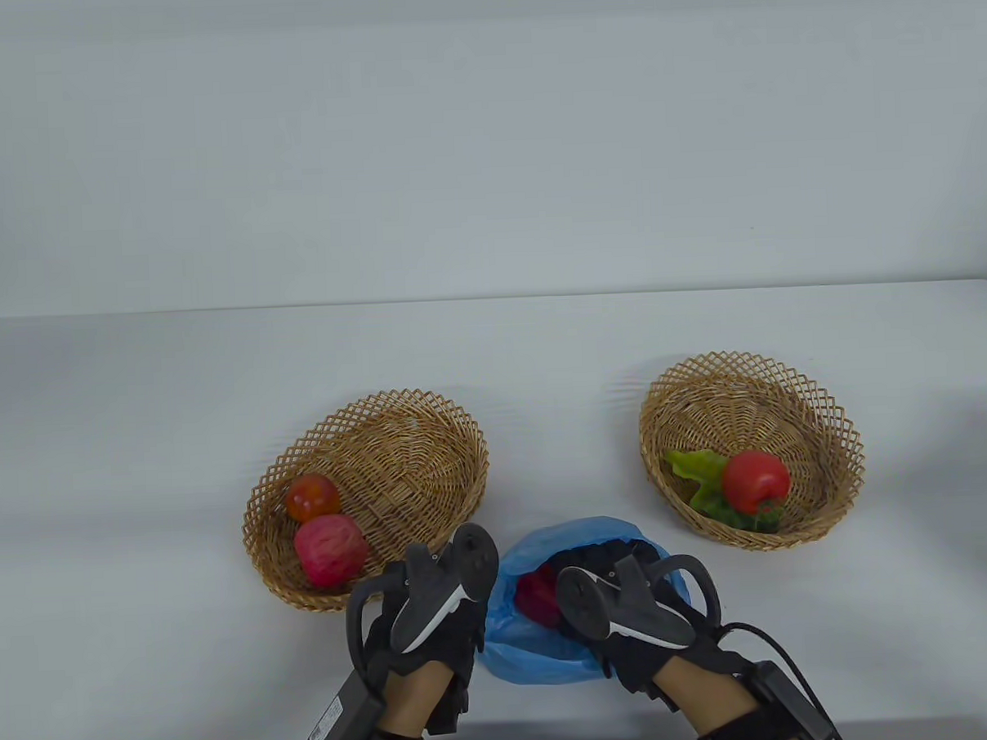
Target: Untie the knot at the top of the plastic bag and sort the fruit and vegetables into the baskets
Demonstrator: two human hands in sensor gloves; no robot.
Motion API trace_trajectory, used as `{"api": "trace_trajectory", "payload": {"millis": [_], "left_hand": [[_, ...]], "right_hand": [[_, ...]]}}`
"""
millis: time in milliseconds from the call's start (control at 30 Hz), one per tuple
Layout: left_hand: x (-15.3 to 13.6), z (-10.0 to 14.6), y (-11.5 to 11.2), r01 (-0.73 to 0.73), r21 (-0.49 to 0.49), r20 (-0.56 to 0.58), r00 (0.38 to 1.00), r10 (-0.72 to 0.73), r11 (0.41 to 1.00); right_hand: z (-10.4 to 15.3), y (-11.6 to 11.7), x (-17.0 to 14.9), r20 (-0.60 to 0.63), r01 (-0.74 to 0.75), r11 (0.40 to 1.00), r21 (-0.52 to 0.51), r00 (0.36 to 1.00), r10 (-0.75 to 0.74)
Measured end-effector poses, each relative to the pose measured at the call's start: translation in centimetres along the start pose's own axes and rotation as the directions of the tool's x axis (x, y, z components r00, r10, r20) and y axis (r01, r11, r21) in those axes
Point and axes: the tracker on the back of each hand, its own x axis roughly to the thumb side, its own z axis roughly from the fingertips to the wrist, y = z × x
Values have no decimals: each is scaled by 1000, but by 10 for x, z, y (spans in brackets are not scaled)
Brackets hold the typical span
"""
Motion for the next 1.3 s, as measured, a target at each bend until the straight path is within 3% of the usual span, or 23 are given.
{"api": "trace_trajectory", "payload": {"millis": [133,233,367,500,633,767,867,1133,1300], "left_hand": [[0,0,0,-4,-4,5,1000,4,1000],[0,0,0,-11,-9,9,1000,11,1000],[0,0,-1,-18,-20,11,1000,18,1000],[0,0,-1,-21,-17,14,1000,21,1000],[0,-1,-1,-22,-20,18,1000,23,1000],[0,-2,-3,-13,-26,12,1000,14,1000],[-1,-1,-3,-12,-17,11,1000,12,1000],[-4,-3,-3,-5,-4,-18,1000,5,1000],[-7,-3,-2,-7,3,-33,999,7,1000]], "right_hand": [[0,2,3,30,32,999,43,999,-33],[1,-1,4,35,120,993,16,992,-120],[1,1,5,46,129,991,29,990,-130],[-1,7,12,82,26,987,156,996,-39],[2,6,18,88,35,994,103,995,-44],[0,11,18,80,-138,981,135,988,128],[0,8,14,68,-17,996,84,998,12],[8,-16,0,155,210,974,82,963,-221],[21,-40,-27,227,473,880,46,853,-470]]}}
